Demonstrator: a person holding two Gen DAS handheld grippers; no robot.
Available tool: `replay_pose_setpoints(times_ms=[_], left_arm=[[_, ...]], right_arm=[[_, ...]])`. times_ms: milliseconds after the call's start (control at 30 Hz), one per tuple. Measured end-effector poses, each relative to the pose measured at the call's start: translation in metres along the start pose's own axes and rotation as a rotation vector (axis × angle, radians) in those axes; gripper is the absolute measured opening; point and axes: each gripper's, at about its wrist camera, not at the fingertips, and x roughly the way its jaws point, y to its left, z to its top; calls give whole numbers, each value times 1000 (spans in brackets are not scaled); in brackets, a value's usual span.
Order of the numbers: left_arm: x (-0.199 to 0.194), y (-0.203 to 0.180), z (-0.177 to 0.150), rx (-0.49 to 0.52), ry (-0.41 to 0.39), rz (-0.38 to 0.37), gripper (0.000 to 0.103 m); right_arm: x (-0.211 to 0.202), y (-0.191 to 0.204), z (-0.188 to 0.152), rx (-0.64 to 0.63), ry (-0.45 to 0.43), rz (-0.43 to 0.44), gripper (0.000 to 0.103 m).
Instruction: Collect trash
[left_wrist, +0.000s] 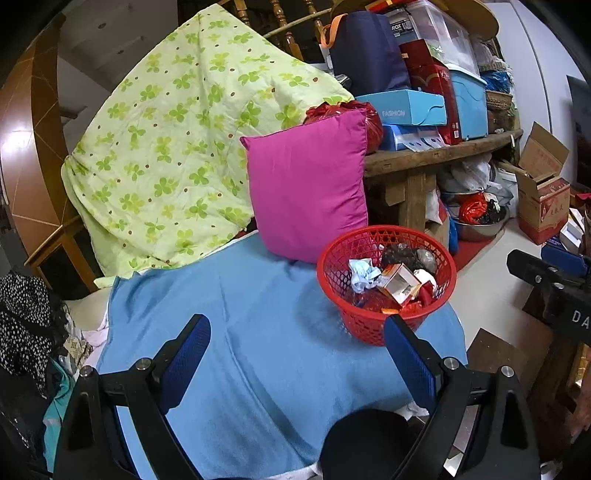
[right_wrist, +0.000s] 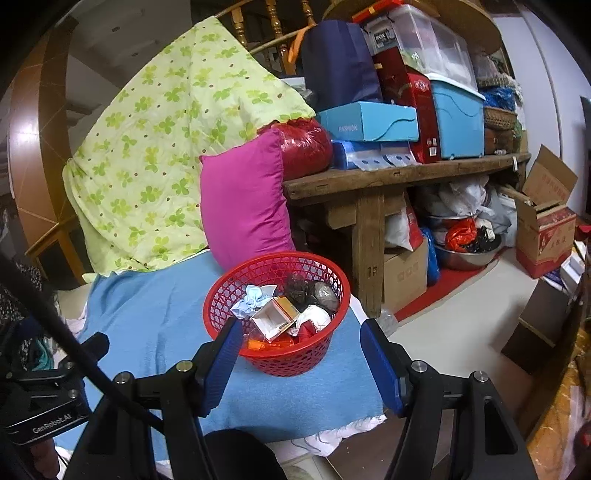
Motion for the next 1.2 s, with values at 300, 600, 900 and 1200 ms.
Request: replay_pose_setpoints(times_ms=[300, 600, 900, 1200], left_arm=[[-17, 9, -7, -20, -1, 22, 95], [-34, 12, -6, -24, -13, 48, 95], [-48, 14, -3, -25, -26, 89, 95], [-55, 20, 0, -43, -24, 123, 95]], right_arm=[[-21, 21, 0, -45, -29, 52, 70], [-34, 31, 3, -49, -44, 90, 70], [-48, 40, 2, -73, -69, 124, 70], [-59, 38, 5, -67, -88, 130, 70]])
